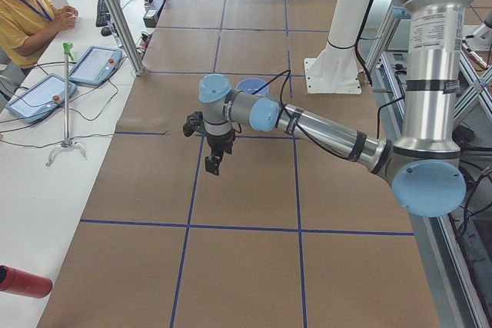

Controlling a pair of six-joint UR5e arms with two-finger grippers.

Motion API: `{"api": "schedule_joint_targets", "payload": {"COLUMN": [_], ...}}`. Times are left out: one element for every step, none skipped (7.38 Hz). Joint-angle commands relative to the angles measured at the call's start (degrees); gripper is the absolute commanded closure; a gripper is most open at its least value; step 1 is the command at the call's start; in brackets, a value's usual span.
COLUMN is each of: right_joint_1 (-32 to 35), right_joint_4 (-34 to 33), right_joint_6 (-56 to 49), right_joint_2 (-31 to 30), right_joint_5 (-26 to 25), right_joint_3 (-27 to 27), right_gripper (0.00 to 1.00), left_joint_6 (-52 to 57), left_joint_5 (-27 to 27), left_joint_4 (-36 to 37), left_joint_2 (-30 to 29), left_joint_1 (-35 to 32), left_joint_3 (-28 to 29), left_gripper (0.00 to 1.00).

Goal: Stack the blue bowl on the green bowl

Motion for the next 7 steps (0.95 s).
{"api": "schedule_joint_targets", "payload": {"right_joint_1": [0.0, 0.0, 0.0, 0.0, 0.0, 0.0, 0.0], "right_joint_4": [-0.05, 0.04, -0.05, 0.04, 0.04, 0.04, 0.04], "right_joint_6": [0.0, 0.0, 0.0, 0.0, 0.0, 0.0, 0.0], "right_joint_2": [0.0, 0.0, 0.0, 0.0, 0.0, 0.0, 0.0], "right_joint_5": [0.0, 0.0, 0.0, 0.09, 0.0, 0.0, 0.0], "right_joint_3": [0.0, 0.0, 0.0, 0.0, 0.0, 0.0, 0.0], "right_gripper": [0.0, 0.0, 0.0, 0.0, 0.0, 0.0, 0.0], "left_joint_6": [7.72, 7.72, 7.72, 7.29, 7.28, 7.2, 7.54], "left_joint_5": [-0.1, -0.1, -0.1, -0.97, -4.63, -6.23, -5.82], "left_joint_4": [0.95, 0.78, 0.77, 0.86, 0.86, 0.69, 0.25], "left_joint_2": [2.99, 3.78, 3.79, 3.79, 4.31, 4.84, 4.76], "left_joint_1": [-8.78, -8.98, -8.98, -8.98, -8.98, -8.98, -8.98], "left_joint_3": [3.11, 3.11, 3.2, 3.72, 4.16, 4.25, 4.34], "left_gripper": [0.0, 0.0, 0.0, 0.0, 0.0, 0.0, 0.0]}}
